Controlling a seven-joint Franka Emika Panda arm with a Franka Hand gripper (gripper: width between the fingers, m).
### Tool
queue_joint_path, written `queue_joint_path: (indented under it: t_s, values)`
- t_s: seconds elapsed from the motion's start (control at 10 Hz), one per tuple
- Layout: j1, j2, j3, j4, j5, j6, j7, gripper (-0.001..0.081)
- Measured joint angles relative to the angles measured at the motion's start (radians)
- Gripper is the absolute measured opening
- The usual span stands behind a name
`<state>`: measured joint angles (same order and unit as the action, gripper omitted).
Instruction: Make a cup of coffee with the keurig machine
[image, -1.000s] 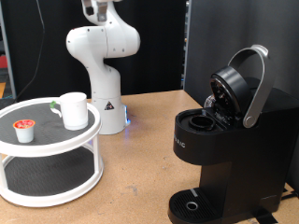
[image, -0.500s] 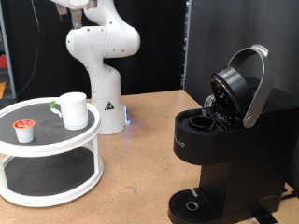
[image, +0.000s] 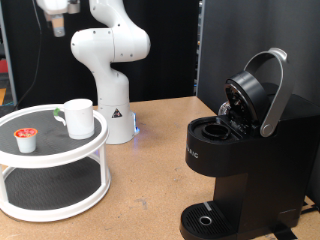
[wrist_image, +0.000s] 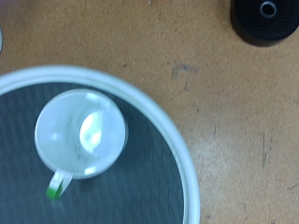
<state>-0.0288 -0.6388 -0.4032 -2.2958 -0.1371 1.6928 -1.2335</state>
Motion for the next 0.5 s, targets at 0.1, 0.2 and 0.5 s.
queue_joint_path:
  t_s: [0.1, 0.2, 0.5]
  values:
    - [-0.001, 0.023, -0.028, 0.020, -0.019, 0.000, -0.046, 0.0807]
    - [-0.001, 0.046, -0.056, 0.043, -0.022, 0.001, -0.083, 0.0807]
    - [0.000, 0.070, -0.069, 0.058, -0.022, 0.003, -0.098, 0.0807]
